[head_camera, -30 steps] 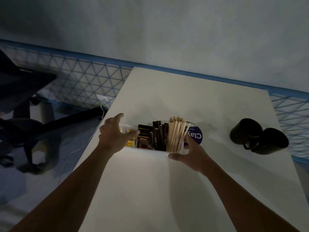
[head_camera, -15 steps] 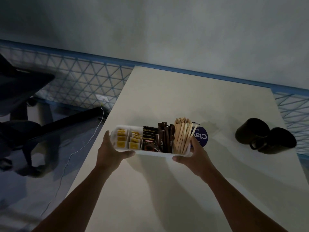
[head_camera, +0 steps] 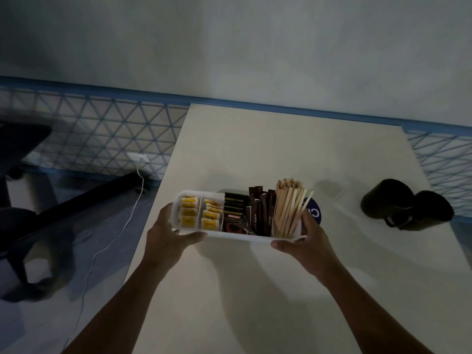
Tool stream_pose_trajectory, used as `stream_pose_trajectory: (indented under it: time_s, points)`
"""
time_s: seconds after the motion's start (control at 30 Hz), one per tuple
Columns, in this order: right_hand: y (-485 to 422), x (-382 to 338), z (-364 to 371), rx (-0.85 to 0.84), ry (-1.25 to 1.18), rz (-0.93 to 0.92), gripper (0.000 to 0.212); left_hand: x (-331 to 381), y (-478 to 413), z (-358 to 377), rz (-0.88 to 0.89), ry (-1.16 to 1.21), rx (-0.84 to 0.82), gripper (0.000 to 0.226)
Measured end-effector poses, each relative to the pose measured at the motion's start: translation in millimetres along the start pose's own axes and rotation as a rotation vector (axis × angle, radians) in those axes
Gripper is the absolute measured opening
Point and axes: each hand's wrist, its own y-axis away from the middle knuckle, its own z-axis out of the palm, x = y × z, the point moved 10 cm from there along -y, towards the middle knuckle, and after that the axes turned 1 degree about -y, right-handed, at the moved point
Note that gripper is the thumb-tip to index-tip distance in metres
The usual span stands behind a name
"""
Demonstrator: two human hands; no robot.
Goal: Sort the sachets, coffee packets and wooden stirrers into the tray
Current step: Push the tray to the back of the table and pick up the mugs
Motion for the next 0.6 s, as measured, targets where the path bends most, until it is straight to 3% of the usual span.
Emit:
stream_pose_trajectory:
  time_s: [0.3,0.5,0.6]
  points:
    - [-77.1,-49.8,-34.8,0.061,0.013,-0.051,0.082,60.0,-90.8,9.3,0.072,0.048,-0.042,0.083]
    - [-135.8,-78.1,-48.9,0.077,0.011,-0.093,0.078,96.9,-145.9,16.7,0.118,0.047,-0.012,0.059]
    - [-169.4,-87.5,-52.8,0.072,0.001,-0.092,0.079,108.2,-177.0,21.5,0.128,0.039,-0.003,0.059]
